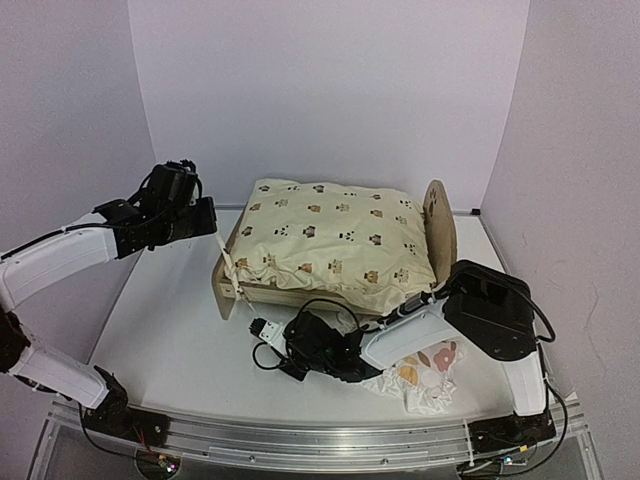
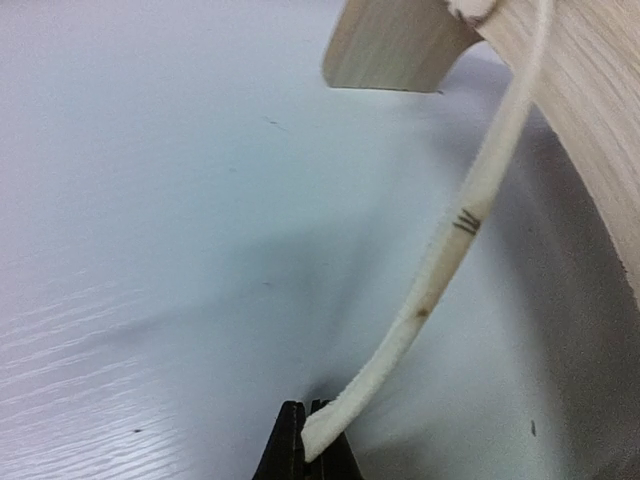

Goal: Set up the pet bed

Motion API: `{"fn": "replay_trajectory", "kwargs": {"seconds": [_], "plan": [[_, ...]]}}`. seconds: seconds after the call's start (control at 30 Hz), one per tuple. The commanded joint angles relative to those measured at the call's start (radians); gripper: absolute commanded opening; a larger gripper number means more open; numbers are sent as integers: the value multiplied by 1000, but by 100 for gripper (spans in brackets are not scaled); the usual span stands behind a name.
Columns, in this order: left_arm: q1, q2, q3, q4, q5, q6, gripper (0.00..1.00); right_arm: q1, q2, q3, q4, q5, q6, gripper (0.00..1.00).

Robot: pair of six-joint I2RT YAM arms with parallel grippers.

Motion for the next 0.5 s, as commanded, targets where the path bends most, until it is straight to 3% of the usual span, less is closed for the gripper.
{"fn": "replay_trajectory", "kwargs": {"seconds": [0.0, 0.47], "plan": [[72, 55, 47, 24, -60, 28, 0, 59, -53, 15, -114, -115, 36, 0], [203, 186, 132, 90, 65, 103, 0, 111, 9, 71, -157, -322, 260, 0]]}}
